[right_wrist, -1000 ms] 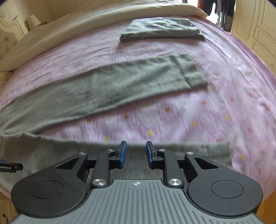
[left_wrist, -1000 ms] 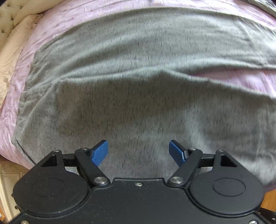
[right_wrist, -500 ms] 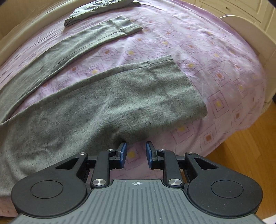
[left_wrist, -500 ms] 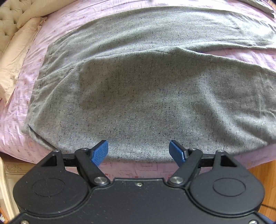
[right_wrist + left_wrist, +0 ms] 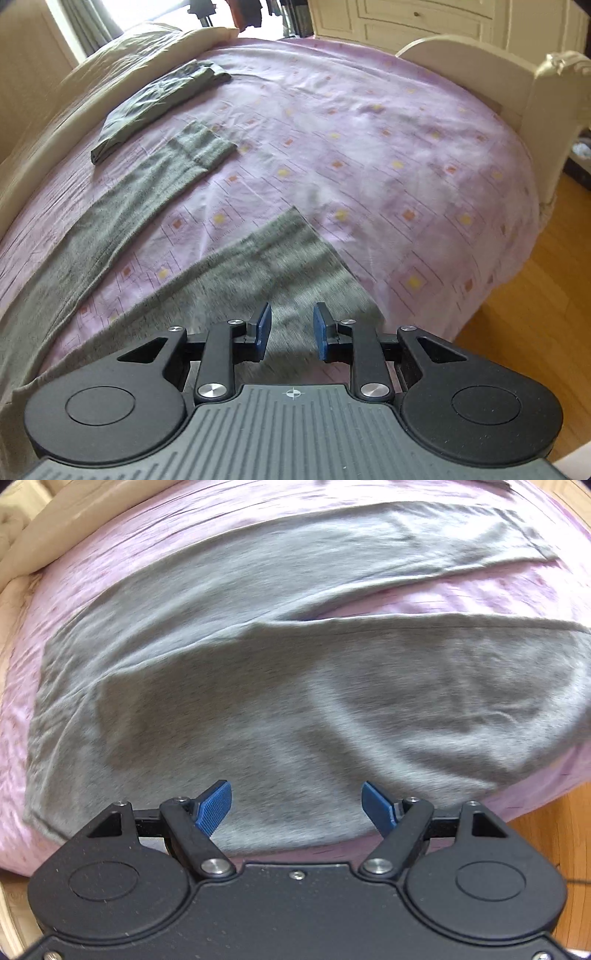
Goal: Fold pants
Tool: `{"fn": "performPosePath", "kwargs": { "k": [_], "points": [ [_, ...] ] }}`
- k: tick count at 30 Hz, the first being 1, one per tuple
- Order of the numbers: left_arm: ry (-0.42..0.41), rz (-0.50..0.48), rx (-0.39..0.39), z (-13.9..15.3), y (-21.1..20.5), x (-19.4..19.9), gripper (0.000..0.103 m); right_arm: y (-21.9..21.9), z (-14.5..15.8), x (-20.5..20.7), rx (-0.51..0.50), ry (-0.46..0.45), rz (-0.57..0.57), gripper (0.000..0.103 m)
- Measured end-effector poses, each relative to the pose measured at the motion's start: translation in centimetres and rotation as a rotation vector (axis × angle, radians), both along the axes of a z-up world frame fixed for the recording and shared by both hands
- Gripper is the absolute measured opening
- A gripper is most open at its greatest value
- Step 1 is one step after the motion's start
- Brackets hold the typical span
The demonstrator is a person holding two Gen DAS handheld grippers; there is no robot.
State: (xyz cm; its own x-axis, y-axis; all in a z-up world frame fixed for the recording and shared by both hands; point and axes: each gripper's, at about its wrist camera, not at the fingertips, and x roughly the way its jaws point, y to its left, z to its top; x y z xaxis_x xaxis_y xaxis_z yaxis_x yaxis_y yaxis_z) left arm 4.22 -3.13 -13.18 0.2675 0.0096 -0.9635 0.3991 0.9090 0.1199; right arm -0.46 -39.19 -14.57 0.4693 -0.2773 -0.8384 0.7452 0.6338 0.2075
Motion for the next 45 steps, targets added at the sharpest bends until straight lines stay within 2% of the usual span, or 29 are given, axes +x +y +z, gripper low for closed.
{"fn": "performPosePath", "kwargs": {
  "k": [3, 7, 11, 13, 15, 16, 18, 21, 24, 25, 26, 27, 30, 33, 36, 41, 45],
  "points": [
    [0.009, -0.091, -0.020, -0.3, -3.6, 0.5, 0.079, 0.0, -1.0, -2.0, 0.039, 0.021, -0.044, 0.028],
    [-0.016, -0.211, -0.004, -0.9, -8.9, 1.2, 0.079, -0.2, -2.4, -3.0, 0.087, 0.031, -0.087, 0.030],
    [-0.028, -0.261, 0.030, -2.2, -12.5, 2.8, 0.079, -0.8, -3.3, -3.0, 0.123, 0.019, -0.105, 0.031],
    [-0.030, -0.268, 0.075, -3.2, -13.7, 3.7, 0.079, -1.3, -3.6, -3.0, 0.152, -0.002, -0.122, 0.034],
    [-0.030, -0.265, 0.166, -4.6, -14.6, 4.5, 0.079, -1.8, -3.9, -3.0, 0.183, -0.030, -0.156, 0.039],
    [-0.023, -0.263, 0.200, -5.3, -14.8, 5.0, 0.085, -2.1, -4.0, -3.0, 0.199, -0.042, -0.172, 0.041],
    [-0.016, -0.251, 0.195, -5.7, -14.6, 5.7, 0.090, -2.6, -4.4, -2.9, 0.228, -0.063, -0.196, 0.042],
    [0.004, -0.247, 0.178, -5.5, -14.3, 6.0, 0.090, -3.4, -4.8, -2.4, 0.269, -0.094, -0.224, 0.042],
    [-0.008, -0.251, 0.182, -5.8, -14.3, 6.1, 0.095, -3.9, -4.7, -1.6, 0.313, -0.128, -0.228, 0.041],
    [-0.011, -0.251, 0.179, -5.8, -14.2, 6.1, 0.095, -4.0, -4.6, -1.2, 0.330, -0.138, -0.215, 0.028],
    [-0.011, -0.250, 0.176, -5.9, -14.1, 6.1, 0.095, -4.2, -4.3, -0.9, 0.348, -0.148, -0.201, 0.010],
    [-0.011, -0.249, 0.172, -5.9, -14.1, 6.1, 0.095, -4.3, -3.8, -0.6, 0.363, -0.158, -0.184, 0.011],
    [-0.004, -0.243, 0.153, -5.6, -13.9, 6.2, 0.094, -4.0, -0.9, -0.6, 0.296, -0.182, -0.119, 0.010],
    [-0.010, -0.207, 0.099, -4.2, -13.0, 6.2, 0.081, -4.0, -0.2, -0.9, 0.239, -0.081, -0.098, 0.010],
    [-0.021, -0.146, 0.008, -2.1, -10.4, 5.8, 0.081, -4.5, -2.6, -1.0, 0.236, 0.063, -0.127, 0.010],
    [-0.022, 0.005, -0.082, 0.4, -3.7, 3.9, 0.081, -3.7, -1.3, -0.6, 0.216, 0.027, -0.111, 0.010],
    [0.006, 0.146, -0.101, 0.4, 2.4, 2.1, 0.081, -3.3, 1.3, -0.3, 0.199, -0.047, -0.093, 0.010]
  ]
}}
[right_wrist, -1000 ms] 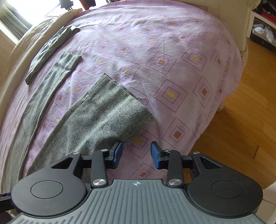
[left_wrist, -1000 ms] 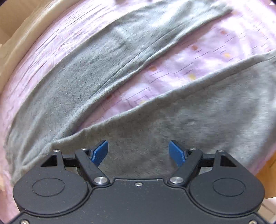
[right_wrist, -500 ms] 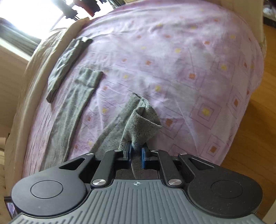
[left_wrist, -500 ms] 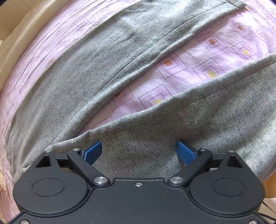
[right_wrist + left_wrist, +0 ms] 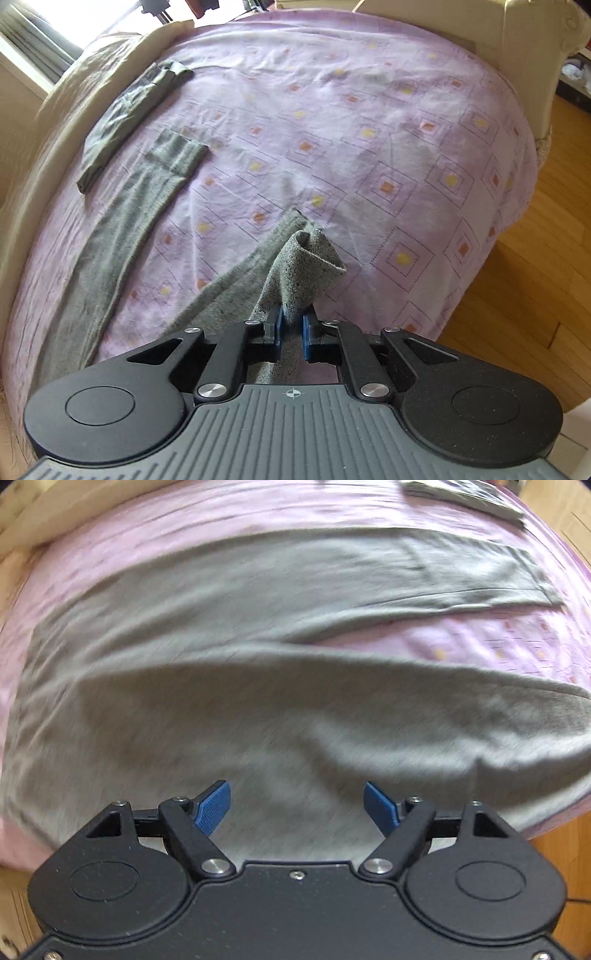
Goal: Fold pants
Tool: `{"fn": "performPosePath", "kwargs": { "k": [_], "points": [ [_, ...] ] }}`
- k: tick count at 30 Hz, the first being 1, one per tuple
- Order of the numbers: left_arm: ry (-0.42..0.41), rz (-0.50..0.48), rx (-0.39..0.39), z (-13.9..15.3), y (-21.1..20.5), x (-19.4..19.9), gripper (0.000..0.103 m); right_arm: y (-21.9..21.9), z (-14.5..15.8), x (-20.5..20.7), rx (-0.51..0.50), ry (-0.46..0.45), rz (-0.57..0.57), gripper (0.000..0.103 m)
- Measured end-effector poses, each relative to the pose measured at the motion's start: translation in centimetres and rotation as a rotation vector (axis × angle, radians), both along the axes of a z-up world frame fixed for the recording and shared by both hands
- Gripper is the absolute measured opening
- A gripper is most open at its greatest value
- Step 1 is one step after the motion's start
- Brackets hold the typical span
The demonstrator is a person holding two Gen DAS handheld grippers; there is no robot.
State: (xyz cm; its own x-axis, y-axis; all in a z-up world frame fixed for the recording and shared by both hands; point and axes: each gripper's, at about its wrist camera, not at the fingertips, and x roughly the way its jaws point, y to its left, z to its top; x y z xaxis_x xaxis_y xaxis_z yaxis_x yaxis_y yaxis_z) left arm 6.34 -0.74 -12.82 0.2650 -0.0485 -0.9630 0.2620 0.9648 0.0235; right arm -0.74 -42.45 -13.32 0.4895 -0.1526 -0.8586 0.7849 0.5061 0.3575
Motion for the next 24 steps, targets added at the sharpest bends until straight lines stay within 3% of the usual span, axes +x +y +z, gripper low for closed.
{"fn": "performPosePath", "kwargs": {
  "k": [5, 9, 17, 22, 24],
  "points": [
    [0.063, 0.150, -0.032, -1.0, 5.8, -2.1, 0.080, 0.6, 2.6, 0.6, -0.028, -0.073, 0.012, 0.010],
    [0.103, 0.218, -0.100, -1.3, 8.1, -2.9, 0.080, 1.1, 3.9, 1.4, -0.049, -0.113, 0.017, 0.010],
    [0.207, 0.246, -0.225, -3.3, 7.8, -2.9, 0.085, 1.9, 5.7, 2.5, -0.087, -0.154, 0.038, 0.010],
    [0.217, 0.374, -0.333, -3.9, 7.8, -0.8, 0.088, 2.1, 5.8, 2.4, -0.094, -0.138, 0.042, 0.010],
    [0.246, 0.421, -0.322, -4.9, 7.8, 0.1, 0.090, 2.0, 5.7, 2.3, -0.095, -0.131, 0.039, 0.010]
  ]
}}
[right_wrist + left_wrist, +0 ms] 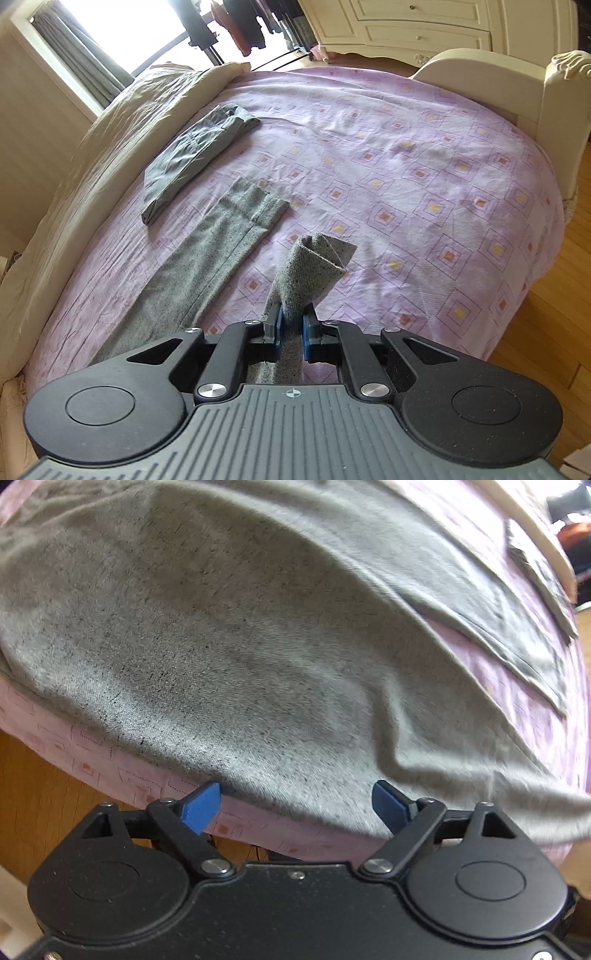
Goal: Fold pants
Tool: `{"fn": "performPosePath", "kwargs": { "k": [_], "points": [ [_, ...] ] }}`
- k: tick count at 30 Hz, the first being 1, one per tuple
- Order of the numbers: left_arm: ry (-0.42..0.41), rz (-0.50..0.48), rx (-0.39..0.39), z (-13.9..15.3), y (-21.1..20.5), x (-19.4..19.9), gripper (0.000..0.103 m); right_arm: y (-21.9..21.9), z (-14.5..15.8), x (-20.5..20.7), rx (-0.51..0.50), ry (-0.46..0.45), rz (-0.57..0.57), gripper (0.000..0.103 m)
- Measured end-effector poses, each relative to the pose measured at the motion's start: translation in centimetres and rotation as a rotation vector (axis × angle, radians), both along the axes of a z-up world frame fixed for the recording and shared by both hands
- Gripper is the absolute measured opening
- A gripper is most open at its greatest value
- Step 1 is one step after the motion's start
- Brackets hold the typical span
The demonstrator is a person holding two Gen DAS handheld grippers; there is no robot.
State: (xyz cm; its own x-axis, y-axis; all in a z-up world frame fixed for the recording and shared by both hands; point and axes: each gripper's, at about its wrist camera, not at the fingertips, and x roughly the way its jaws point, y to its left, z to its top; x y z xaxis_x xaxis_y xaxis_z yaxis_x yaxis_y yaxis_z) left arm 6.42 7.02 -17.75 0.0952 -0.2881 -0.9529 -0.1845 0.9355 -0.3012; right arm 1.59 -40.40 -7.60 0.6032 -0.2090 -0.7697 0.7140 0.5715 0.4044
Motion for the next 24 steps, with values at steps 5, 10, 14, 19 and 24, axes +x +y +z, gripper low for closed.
{"fn": "performPosePath", "kwargs": {
  "k": [5, 10, 14, 19, 24],
  "points": [
    [0.085, 0.025, 0.017, -2.1, 0.1, 0.3, 0.090, -0.6, -0.2, 0.2, 0.018, 0.008, -0.011, 0.010],
    [0.089, 0.085, 0.055, -2.0, -0.5, 1.3, 0.018, -0.8, -0.1, 1.4, 0.027, 0.025, 0.028, 0.010],
    [-0.060, 0.092, 0.108, 2.8, -1.4, 2.5, 0.012, -0.9, 0.2, 2.6, 0.023, 0.051, 0.062, 0.010],
    [-0.259, 0.007, 0.210, 9.7, -3.7, 5.6, 0.012, -2.3, 0.8, 4.4, 0.056, 0.010, 0.056, 0.010],
    [-0.302, -0.023, 0.259, 11.2, -6.0, 11.2, 0.012, -3.9, 0.4, 7.9, 0.091, -0.032, 0.053, 0.010]
  ]
}}
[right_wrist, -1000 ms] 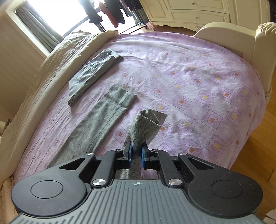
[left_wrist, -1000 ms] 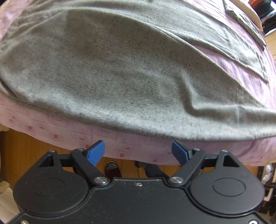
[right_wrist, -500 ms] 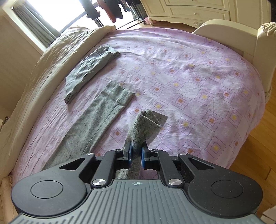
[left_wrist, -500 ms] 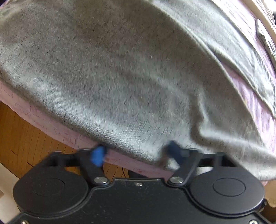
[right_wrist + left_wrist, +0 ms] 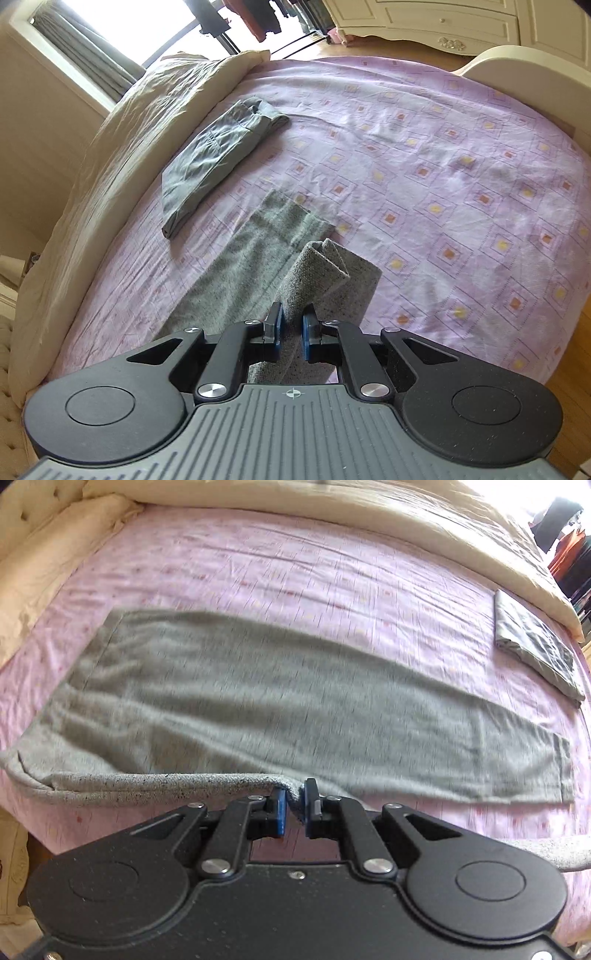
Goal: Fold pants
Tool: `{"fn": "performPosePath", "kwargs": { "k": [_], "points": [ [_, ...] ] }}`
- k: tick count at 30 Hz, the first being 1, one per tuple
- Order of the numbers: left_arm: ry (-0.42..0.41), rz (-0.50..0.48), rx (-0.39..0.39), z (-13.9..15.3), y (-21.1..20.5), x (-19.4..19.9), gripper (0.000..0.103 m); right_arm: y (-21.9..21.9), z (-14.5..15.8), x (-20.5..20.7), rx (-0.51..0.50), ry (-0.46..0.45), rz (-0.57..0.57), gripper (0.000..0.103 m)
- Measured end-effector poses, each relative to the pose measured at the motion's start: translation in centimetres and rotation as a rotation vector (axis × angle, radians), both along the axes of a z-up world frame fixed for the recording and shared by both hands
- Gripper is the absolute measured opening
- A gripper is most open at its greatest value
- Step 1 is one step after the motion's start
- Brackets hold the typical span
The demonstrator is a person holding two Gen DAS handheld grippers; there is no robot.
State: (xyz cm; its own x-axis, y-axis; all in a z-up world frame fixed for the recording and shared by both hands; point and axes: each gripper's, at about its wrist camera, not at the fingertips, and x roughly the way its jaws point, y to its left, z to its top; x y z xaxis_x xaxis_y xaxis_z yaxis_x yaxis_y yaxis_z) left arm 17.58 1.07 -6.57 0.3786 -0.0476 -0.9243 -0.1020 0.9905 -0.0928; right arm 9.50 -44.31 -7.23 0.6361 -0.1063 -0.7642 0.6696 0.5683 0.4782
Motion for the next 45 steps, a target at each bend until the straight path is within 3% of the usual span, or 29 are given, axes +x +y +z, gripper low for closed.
{"fn": "performPosePath", "kwargs": {
  "k": [7, 12, 21, 27, 32, 36, 41, 45],
  "points": [
    [0.057, 0.002, 0.118, -2.4, -2.7, 5.1, 0.012, -2.1, -3.2, 6.0, 0.066, 0.018, -0.011, 0.010],
    [0.092, 0.022, 0.150, -3.4, -3.9, 7.6, 0.012, -3.5, -5.0, 8.8, 0.115, 0.036, -0.042, 0.010],
    [0.089, -0.004, 0.176, -2.2, -4.8, 7.6, 0.012, -4.2, -4.9, 7.6, 0.156, 0.055, -0.072, 0.010],
    [0.066, -0.099, 0.183, -0.5, -5.5, 8.9, 0.013, -3.9, -2.2, 6.9, 0.144, 0.075, -0.151, 0.011],
    [0.097, -0.150, 0.196, -3.3, -6.9, 14.0, 0.013, -4.8, -3.0, 12.8, 0.120, 0.115, -0.178, 0.011],
    [0.176, -0.195, 0.219, -7.5, -8.0, 17.5, 0.013, -5.4, -5.3, 18.5, 0.079, 0.153, -0.069, 0.018],
    [0.218, -0.210, 0.220, -9.9, -8.2, 18.8, 0.013, -5.7, -3.8, 17.4, -0.002, 0.098, -0.067, 0.019],
    [0.213, -0.234, 0.222, -10.1, -8.5, 18.9, 0.012, -6.6, -4.0, 14.9, -0.016, 0.132, -0.068, 0.019]
  ]
}}
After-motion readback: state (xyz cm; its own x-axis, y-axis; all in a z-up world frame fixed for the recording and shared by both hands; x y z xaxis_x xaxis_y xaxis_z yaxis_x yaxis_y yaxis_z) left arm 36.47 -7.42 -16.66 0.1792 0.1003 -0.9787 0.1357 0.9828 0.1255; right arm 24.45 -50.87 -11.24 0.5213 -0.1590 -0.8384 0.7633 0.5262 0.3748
